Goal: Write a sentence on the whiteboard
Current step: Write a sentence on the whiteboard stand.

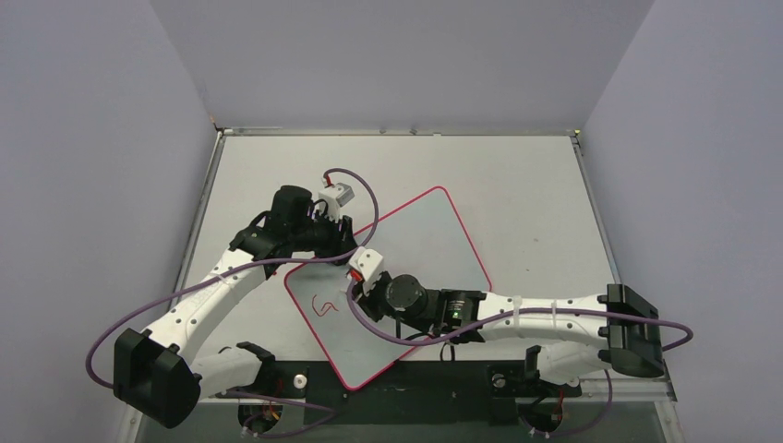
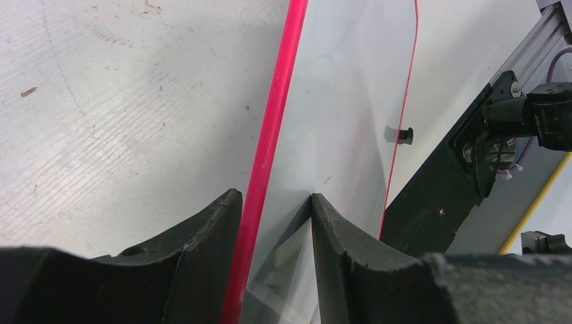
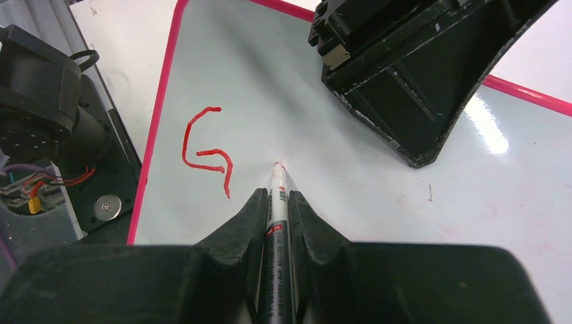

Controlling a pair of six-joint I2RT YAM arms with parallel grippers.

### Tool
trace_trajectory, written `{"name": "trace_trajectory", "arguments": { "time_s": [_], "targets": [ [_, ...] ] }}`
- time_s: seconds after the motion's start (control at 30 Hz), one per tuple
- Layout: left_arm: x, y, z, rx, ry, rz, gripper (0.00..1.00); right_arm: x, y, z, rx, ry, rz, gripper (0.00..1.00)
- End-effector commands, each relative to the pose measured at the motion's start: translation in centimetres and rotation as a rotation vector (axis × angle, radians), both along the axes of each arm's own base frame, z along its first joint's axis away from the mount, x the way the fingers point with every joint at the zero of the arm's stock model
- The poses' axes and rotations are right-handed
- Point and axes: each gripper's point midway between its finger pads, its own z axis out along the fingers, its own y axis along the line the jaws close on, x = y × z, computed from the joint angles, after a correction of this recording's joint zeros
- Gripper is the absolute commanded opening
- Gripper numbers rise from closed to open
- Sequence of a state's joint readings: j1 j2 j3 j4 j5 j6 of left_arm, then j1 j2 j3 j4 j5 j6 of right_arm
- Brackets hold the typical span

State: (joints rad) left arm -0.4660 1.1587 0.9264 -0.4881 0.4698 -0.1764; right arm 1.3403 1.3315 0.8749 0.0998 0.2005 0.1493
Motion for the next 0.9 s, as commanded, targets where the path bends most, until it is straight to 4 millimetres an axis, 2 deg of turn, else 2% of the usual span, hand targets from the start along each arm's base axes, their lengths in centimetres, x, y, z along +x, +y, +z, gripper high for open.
{"name": "trace_trajectory", "arguments": {
  "time_s": [0.0, 0.3, 0.87],
  "targets": [
    [2.3, 0.8, 0.7, 0.05, -0.118, 0.055, 0.0, 0.5, 1.6, 2.7, 0.081, -0.018, 0.01, 0.0],
    [2.3, 0.8, 0.7, 0.05, -0.118, 0.055, 0.0, 0.0, 2.2, 2.0, 0.074, 0.003, 0.037, 0.0],
    [2.3, 0.8, 0.7, 0.052, -0.117, 0.056, 0.0, -1.0, 0.8, -0.7, 0.027, 0.049, 0.041, 0.0]
  ]
}}
